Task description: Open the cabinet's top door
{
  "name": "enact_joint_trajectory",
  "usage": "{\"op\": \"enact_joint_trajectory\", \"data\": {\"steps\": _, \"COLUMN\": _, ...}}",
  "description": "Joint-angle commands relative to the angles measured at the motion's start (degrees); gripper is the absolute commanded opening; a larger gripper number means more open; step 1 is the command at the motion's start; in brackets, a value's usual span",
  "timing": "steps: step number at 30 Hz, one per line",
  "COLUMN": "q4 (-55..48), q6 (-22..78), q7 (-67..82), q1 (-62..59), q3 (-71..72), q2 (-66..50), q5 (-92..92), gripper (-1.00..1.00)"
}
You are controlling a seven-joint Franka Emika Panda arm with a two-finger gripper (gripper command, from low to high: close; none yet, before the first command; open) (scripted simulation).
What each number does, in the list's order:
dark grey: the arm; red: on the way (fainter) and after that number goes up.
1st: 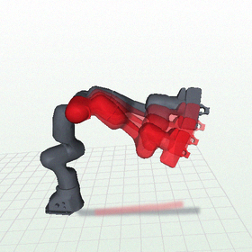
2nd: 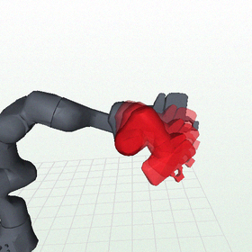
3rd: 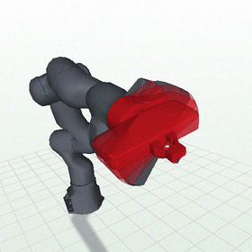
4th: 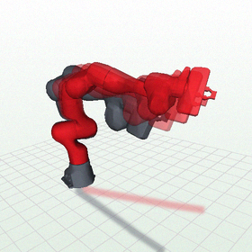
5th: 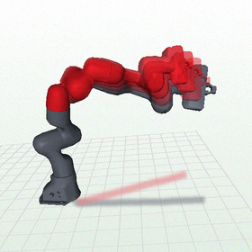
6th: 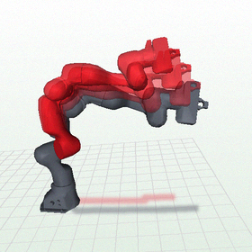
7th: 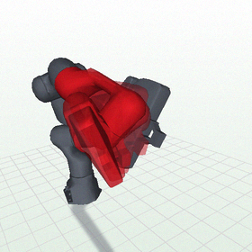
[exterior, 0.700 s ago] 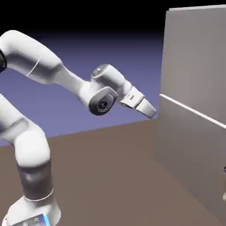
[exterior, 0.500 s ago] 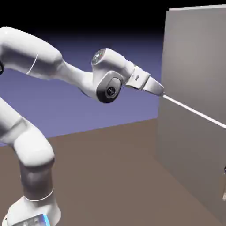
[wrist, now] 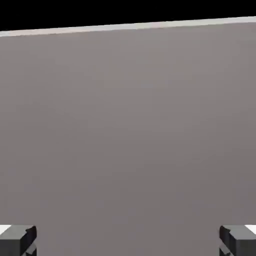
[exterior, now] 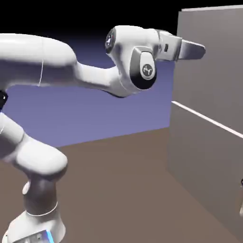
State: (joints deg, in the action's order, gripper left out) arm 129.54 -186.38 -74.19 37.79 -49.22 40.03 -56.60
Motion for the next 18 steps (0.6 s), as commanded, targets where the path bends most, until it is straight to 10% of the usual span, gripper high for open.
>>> {"op": "enact_joint_trajectory", "data": {"steps": 1, "q4": -1.33, "q6": -0.52, "q7": -1.34, "q1": 1.57, "q3": -2.08, "q2": 0.31, "q5": -2.39, "gripper": 0.00}}
{"op": "enact_joint_trajectory", "data": {"steps": 18, "q4": -23.90, "q6": -9.40, "q7": -24.10, "q1": 28.18, "q3": -37.39, "q2": 5.60, "q5": -42.99, "gripper": 0.00}}
